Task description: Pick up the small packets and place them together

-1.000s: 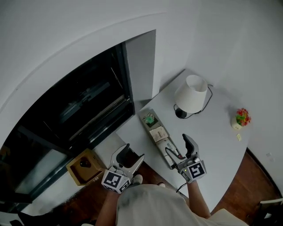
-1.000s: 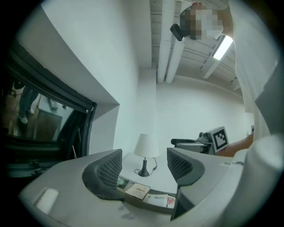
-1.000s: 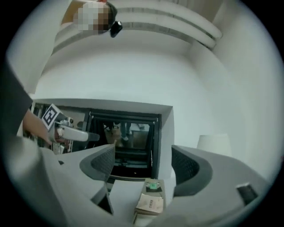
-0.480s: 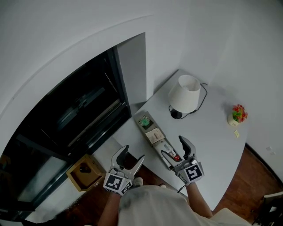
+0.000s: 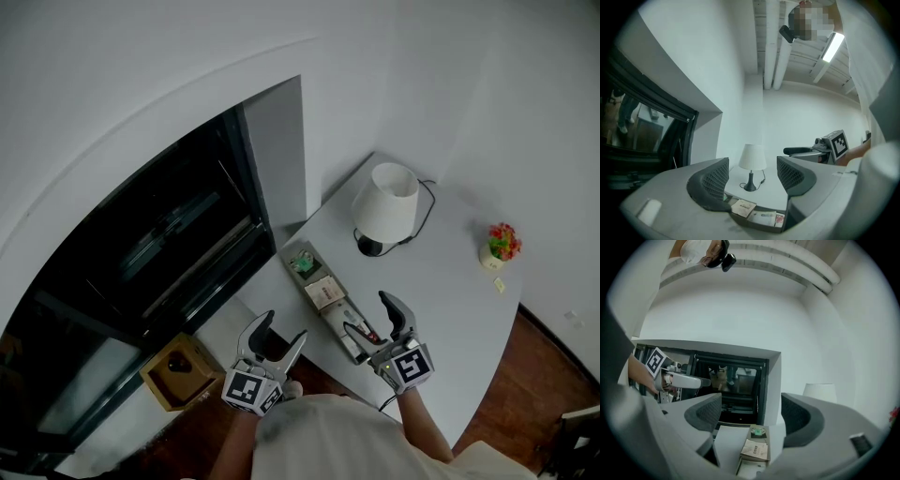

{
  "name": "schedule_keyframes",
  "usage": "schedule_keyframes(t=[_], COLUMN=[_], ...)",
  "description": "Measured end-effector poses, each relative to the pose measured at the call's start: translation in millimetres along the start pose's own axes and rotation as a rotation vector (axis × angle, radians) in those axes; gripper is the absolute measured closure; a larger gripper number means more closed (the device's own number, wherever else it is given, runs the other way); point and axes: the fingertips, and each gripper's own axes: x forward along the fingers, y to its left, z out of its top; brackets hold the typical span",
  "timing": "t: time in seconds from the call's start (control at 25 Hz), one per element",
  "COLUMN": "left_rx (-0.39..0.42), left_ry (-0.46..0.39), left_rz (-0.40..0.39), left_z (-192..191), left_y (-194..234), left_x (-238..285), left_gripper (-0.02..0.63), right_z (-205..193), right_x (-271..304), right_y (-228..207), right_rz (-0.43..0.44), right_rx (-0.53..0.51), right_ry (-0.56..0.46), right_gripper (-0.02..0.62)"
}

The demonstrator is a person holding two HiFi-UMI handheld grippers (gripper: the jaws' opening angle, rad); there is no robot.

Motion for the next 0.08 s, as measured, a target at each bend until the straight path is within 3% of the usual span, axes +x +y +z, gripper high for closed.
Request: schedule_keyframes(t=[0.08], left_rx=[-0.003], left_ry=[0.006], left_rz=[-0.002], left_z=[-1.7], left_y=[-4.4], left_x=[2.3], left_gripper=[0.295], right_z=[-3.6], right_x=[-2.9], right_y=[-3.0], right_rz=[0.004], right_rx=[0.003], right_ry=[0.010], right_gripper=[0.184])
